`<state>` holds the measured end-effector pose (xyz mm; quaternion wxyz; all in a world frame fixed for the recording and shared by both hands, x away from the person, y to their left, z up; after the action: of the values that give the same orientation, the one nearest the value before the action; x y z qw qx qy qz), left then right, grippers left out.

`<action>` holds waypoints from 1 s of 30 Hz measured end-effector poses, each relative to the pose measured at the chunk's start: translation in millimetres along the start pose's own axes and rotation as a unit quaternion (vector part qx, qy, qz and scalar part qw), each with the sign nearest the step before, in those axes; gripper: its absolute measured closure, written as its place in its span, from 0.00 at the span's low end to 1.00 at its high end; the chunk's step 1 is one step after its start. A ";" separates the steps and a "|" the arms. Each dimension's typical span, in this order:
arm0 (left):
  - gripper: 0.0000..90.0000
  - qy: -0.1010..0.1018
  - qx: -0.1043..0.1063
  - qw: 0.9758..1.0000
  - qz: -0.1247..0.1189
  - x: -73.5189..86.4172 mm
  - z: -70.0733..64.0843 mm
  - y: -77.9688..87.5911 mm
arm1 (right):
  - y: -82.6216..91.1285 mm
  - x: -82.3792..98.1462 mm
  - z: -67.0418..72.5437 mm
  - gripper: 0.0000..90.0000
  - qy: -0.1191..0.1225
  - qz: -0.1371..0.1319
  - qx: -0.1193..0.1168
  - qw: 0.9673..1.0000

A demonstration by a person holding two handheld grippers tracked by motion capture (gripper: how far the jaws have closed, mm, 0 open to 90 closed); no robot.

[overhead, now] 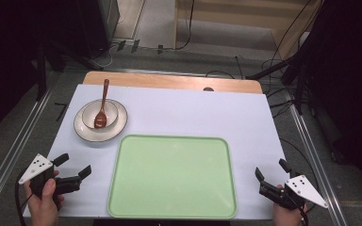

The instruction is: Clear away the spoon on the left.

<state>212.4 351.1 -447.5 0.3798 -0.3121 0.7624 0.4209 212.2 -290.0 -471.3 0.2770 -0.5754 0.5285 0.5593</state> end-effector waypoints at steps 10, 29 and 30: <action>0.00 0.006 0.009 1.000 -0.005 -21.6 -7.1 -3.7 | 0.1 0.2 0.8 0.15 0.000 0.001 0.002 1.000; 0.00 -0.022 0.007 1.000 0.002 -83.9 -20.5 -50.0 | 0.0 0.6 1.8 0.15 -0.001 -0.002 0.001 1.000; 0.00 -0.021 0.011 1.000 0.005 -89.6 -20.1 -54.6 | 0.1 0.7 1.8 0.15 -0.002 -0.002 0.000 1.000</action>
<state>295.8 322.9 -386.9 0.3968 -0.2957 0.7602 0.4210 211.4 -288.6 -472.3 0.2792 -0.5751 0.5269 0.5601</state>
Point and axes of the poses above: each handheld gripper's, and its own axes: y roughly backward along the jaws, x roughly out of its underside, z roughly to its left, the point moved 1 cm from there along -y, roughly forward along the jaws, and after that the axes turned 10 degrees about y, right-handed, at the moved point
